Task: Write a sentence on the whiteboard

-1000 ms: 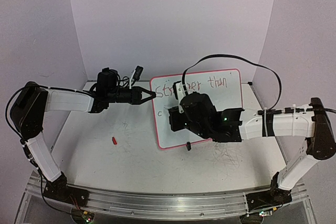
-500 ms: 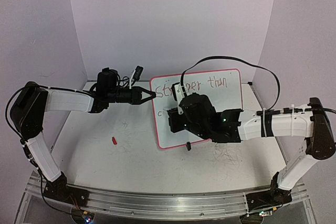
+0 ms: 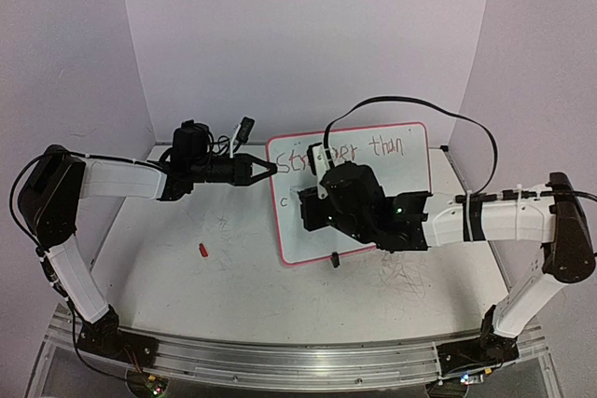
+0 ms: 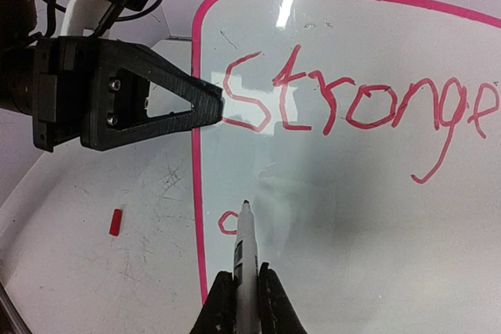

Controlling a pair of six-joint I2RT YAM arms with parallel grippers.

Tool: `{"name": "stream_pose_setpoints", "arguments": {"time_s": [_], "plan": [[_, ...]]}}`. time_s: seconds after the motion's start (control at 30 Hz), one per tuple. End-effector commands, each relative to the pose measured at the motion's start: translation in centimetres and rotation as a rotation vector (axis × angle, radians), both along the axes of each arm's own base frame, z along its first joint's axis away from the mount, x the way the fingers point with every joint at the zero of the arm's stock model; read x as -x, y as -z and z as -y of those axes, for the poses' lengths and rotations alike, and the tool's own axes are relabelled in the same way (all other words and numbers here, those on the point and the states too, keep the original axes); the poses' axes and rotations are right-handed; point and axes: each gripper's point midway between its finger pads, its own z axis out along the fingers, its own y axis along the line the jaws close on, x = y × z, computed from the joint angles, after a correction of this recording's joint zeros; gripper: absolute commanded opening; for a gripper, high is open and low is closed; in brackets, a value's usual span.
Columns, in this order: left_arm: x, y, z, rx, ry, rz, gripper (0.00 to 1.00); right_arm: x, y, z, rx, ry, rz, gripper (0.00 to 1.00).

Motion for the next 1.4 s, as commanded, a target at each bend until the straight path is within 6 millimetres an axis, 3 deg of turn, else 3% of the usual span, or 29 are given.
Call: {"name": "stream_pose_setpoints", "arguments": {"time_s": [0.0,0.9,1.37], "plan": [[0.7,-0.3,-0.2,-0.015,0.005,0.004,0.00,-0.4,-0.6,-0.8,-0.024,-0.012,0.024,0.00],[0.7,-0.4,-0.2,-0.014,0.009,0.007,0.00,-1.8,-1.1,-1.2,-0.015,0.039,0.060,0.00],[0.8,-0.5,-0.2,-0.012,0.012,0.010,0.00,-2.0,0.5,-0.9,0.004,0.047,0.020,0.00]]}}
